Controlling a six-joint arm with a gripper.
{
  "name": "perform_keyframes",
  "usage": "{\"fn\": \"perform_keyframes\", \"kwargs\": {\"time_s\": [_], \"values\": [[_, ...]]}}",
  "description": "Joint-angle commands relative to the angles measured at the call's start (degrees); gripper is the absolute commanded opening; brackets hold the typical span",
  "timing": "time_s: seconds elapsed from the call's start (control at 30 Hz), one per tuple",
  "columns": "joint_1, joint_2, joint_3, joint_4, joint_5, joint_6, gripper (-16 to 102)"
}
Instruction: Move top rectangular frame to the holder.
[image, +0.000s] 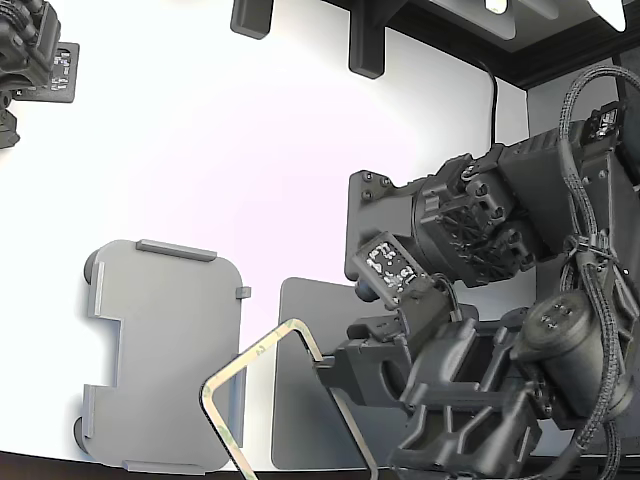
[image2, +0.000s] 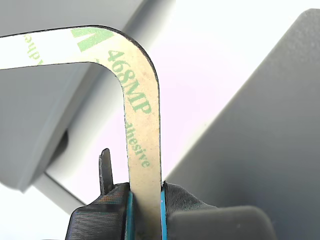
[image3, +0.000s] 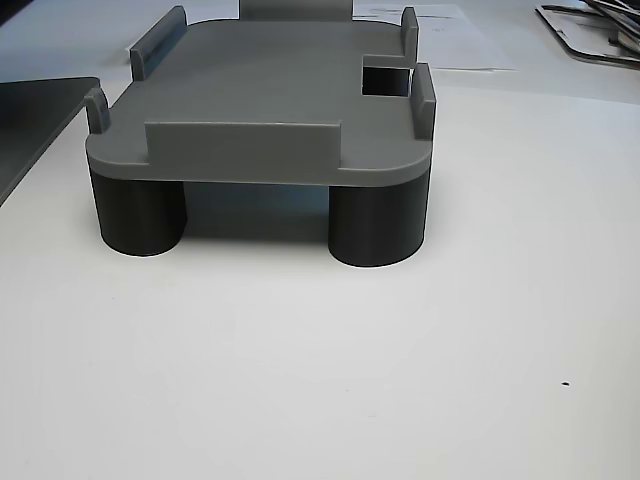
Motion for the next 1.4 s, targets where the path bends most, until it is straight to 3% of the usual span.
{"fn": "perform_keyframes", "kwargs": {"time_s": [0.0, 0.3, 0.67, 1.37], "values": [[-4.3, -1.1, -2.5, 0.6, -0.1, 1.7, -12], [-13.1, -8.3, -8.4, 0.6, 2.0, 9.3, -12], [-14.5, -17.4, -18.8, 0.6, 3.3, 16.2, -12], [-15.6, -19.0, -17.1, 0.6, 1.0, 17.8, -12]]}}
